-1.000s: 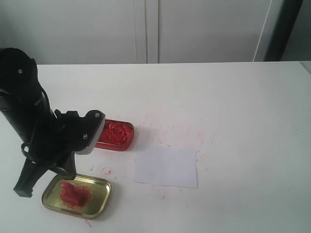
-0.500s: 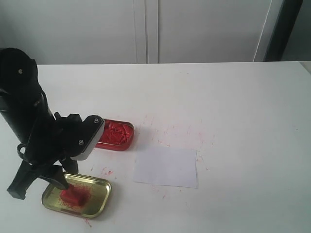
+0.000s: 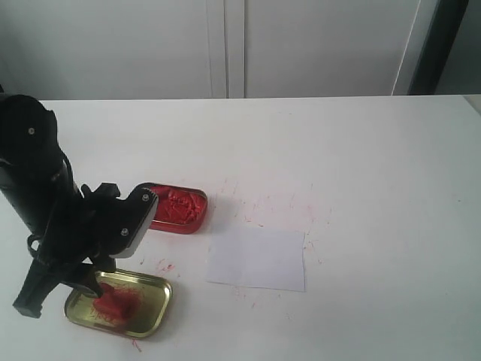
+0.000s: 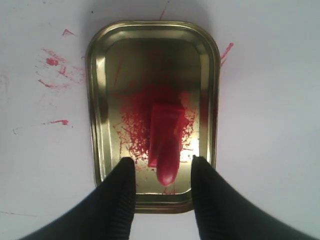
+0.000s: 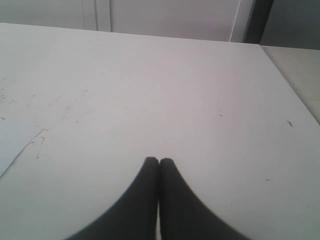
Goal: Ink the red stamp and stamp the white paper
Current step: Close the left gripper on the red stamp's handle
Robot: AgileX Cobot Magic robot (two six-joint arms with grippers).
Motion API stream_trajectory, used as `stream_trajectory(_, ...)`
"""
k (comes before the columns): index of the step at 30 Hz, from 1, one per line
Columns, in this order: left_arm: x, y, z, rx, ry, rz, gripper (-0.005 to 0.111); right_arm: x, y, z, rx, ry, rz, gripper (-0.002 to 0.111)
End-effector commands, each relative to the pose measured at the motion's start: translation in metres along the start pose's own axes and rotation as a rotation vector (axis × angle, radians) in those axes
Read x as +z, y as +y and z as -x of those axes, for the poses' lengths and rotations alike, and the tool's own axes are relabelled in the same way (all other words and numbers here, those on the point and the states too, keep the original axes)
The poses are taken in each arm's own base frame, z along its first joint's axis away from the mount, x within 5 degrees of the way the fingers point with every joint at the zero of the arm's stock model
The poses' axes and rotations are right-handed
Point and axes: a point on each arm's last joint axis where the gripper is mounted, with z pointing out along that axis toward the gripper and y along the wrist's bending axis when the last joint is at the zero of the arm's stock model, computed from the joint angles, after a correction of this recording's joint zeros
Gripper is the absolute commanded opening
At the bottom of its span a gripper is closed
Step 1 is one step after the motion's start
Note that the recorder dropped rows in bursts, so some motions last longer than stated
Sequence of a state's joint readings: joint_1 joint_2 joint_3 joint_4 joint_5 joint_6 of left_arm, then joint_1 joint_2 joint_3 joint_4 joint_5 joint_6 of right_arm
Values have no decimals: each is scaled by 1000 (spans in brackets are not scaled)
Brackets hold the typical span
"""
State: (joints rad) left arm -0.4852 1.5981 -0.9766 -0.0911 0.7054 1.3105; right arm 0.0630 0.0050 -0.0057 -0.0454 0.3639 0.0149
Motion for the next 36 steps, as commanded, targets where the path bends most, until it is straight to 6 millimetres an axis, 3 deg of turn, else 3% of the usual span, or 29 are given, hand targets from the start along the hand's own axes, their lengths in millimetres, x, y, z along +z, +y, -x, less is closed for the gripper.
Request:
stream_trajectory(1, 2, -2, 1, -12, -5, -7, 43, 0, 0, 0, 2, -15, -6, 0)
stream_trajectory(10, 4, -3, 1, -6, -4, -16, 43, 0, 0, 0, 2, -15, -6, 0)
stream_trajectory(18, 21, 1, -1, -7, 6, -61, 43, 0, 0, 0, 2, -15, -6, 0)
stream_trajectory(30, 23, 2, -1, -9, 5, -57, 43, 0, 0, 0, 2, -15, -6, 0)
stream_trajectory(36, 36, 3, -2, -15, 14, -98, 43, 0, 0, 0, 2, -15, -6, 0)
